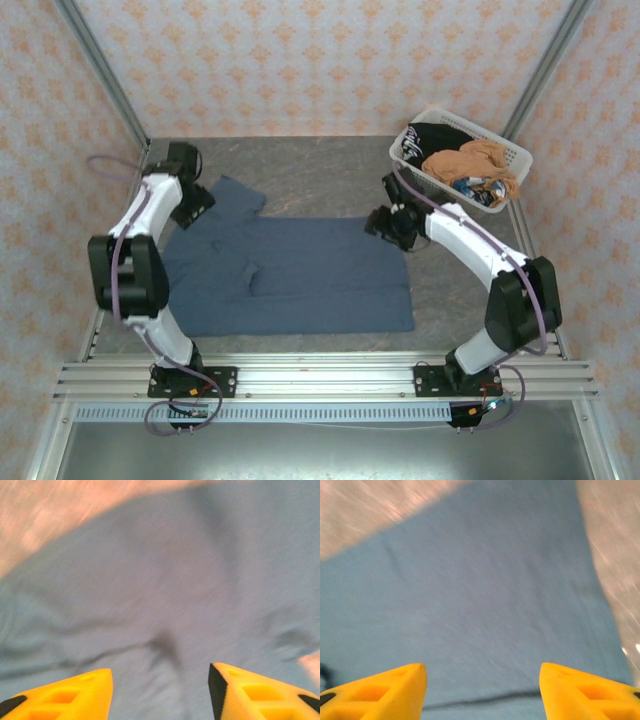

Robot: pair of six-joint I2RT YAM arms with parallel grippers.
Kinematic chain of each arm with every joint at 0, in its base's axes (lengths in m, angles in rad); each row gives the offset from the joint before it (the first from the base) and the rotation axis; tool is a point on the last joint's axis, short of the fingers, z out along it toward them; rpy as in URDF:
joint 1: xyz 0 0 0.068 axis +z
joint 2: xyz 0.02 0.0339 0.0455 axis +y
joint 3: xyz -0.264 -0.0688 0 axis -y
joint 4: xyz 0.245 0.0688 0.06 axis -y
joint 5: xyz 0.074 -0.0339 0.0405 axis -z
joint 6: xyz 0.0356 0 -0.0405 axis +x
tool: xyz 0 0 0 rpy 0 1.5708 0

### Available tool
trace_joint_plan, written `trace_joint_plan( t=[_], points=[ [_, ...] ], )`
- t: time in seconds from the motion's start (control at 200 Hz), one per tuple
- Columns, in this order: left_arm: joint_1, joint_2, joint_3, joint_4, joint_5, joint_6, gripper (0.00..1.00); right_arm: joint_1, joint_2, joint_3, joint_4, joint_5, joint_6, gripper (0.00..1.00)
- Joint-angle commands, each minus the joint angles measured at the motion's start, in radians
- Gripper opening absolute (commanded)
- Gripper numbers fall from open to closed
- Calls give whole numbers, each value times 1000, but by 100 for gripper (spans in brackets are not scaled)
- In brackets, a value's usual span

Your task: Fold and stack the t-shirts

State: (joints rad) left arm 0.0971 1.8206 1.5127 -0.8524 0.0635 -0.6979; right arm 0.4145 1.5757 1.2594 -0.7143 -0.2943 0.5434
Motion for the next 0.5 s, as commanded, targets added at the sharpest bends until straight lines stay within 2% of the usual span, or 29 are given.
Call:
trace_joint_plan(
  t=[0.0,0.14,0.24,0.495],
  points=[
    [-12,198,209,-53,2,93,59,-24,96,109,85,-23,-97,62],
    [-25,432,541,-98,-36,146,61,-60,198,260,52,-31,-107,62],
    [-28,569,735,-118,-78,137,61,-68,227,313,36,-22,-104,62],
    [-66,792,1009,-44,-188,106,59,-77,225,289,37,-14,-62,61]
  ],
)
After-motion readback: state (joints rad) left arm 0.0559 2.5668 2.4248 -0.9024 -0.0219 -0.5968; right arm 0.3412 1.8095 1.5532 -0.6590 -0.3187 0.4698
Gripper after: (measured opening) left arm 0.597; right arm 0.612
